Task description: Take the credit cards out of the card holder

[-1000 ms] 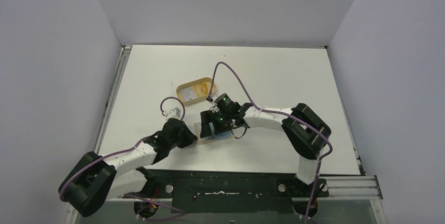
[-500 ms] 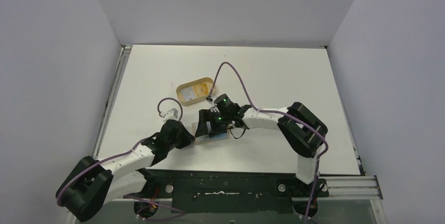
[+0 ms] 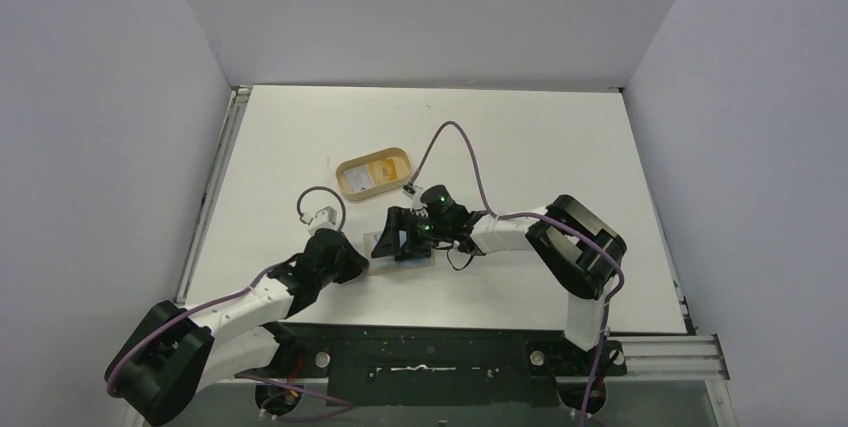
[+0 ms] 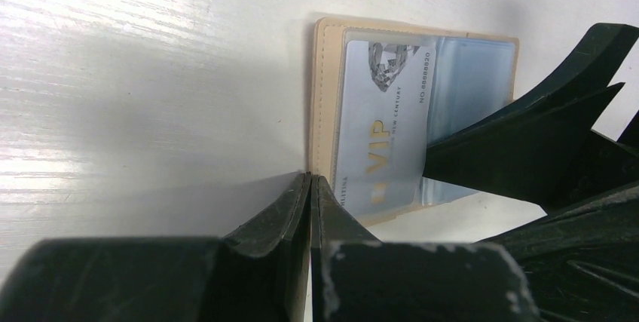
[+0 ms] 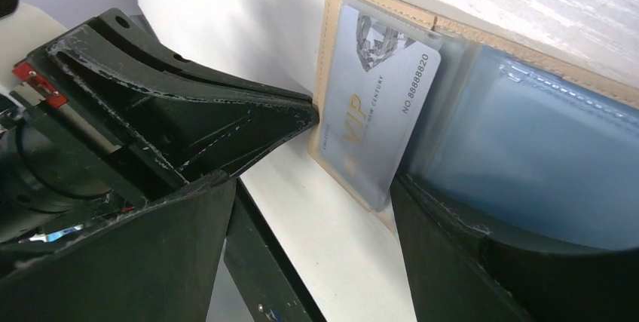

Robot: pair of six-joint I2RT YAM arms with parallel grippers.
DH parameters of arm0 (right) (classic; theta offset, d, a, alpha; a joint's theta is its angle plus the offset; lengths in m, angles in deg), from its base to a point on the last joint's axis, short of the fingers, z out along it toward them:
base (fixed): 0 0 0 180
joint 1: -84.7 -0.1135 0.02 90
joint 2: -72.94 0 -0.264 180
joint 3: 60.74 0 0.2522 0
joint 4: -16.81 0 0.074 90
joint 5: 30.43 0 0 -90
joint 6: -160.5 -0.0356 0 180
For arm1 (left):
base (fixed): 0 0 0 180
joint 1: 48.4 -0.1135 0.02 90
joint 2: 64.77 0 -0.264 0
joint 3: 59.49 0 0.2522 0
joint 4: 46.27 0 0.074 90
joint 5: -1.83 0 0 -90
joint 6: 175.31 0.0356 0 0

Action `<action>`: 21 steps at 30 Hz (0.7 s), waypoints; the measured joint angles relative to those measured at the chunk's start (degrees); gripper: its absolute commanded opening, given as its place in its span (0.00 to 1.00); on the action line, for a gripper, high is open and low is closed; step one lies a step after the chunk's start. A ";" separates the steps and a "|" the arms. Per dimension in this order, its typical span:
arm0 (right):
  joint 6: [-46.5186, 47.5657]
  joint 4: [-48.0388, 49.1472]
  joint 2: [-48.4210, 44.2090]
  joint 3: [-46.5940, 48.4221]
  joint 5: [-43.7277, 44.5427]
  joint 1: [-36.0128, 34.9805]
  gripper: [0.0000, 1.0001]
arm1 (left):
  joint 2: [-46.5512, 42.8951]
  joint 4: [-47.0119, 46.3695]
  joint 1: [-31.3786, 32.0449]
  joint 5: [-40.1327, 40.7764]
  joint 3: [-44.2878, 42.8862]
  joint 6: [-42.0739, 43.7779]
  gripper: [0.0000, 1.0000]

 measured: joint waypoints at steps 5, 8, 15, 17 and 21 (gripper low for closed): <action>-2.47 7.06 0.00 -3.02 -0.90 0.31 0.78 | -0.02 0.09 -0.09 0.39 0.00 0.04 0.00; -3.82 10.05 0.04 -3.37 -1.84 0.26 0.78 | -0.02 0.11 -0.09 0.52 0.00 0.07 0.00; -5.07 14.01 0.15 -2.78 -3.72 0.15 0.78 | 0.33 0.13 -0.09 0.52 -0.26 0.24 0.00; -4.09 11.10 0.26 -1.55 -3.37 0.13 0.78 | 0.48 0.17 -0.09 0.52 -0.42 0.31 0.00; -1.25 5.25 0.33 0.96 -2.16 -0.31 0.78 | 0.50 0.24 -0.09 0.50 -0.48 0.44 0.00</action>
